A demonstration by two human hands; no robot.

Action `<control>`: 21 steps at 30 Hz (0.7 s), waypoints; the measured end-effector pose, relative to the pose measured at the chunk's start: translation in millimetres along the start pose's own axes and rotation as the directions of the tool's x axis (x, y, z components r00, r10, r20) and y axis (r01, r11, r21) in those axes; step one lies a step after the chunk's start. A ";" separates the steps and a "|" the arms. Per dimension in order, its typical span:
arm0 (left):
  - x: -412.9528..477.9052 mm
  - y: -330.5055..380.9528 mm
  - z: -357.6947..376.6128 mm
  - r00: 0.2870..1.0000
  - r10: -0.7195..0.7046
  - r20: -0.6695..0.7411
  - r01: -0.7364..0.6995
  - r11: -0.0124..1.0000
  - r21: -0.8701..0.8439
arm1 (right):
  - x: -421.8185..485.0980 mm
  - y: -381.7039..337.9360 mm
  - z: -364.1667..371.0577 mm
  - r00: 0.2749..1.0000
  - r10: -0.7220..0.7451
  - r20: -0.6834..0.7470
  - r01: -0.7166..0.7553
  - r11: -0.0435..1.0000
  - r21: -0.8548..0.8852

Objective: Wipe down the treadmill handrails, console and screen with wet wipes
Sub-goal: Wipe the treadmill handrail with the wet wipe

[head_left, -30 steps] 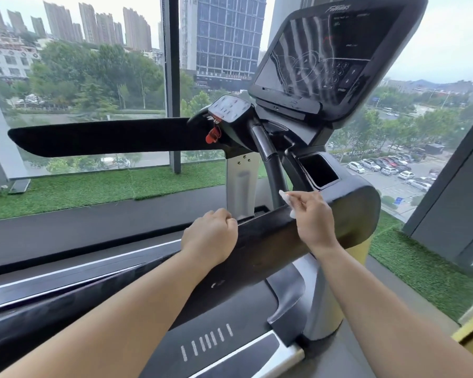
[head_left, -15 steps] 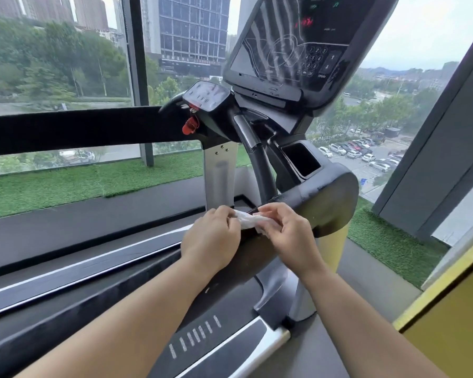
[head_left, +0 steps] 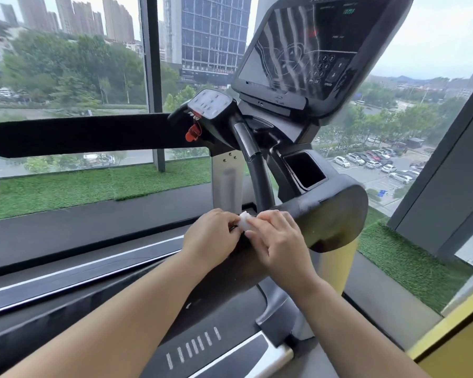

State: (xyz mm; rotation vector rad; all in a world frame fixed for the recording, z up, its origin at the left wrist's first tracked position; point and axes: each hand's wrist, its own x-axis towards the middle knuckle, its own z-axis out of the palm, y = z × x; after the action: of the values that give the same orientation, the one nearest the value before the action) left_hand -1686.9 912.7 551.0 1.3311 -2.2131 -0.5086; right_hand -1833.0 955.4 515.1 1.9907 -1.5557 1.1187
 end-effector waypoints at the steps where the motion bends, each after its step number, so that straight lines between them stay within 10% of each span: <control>1: -0.3 -0.7 0.1 1.000 -0.003 -0.001 0.003 1.000 -0.007 | -1.0 -0.3 1.5 1.000 -0.012 0.002 0.012 0.998 -0.057; 21: -8.8 1.6 -2.5 0.987 -0.158 0.018 0.155 0.982 0.110 | 32.1 60.0 -11.6 0.970 -0.002 0.244 0.039 0.989 -0.146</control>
State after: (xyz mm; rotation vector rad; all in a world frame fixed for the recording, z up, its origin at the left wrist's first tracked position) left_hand -1683.2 921.1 551.8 1.5732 -2.1952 -0.4708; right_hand -1890.7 924.3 536.6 2.0977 -1.6791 0.7465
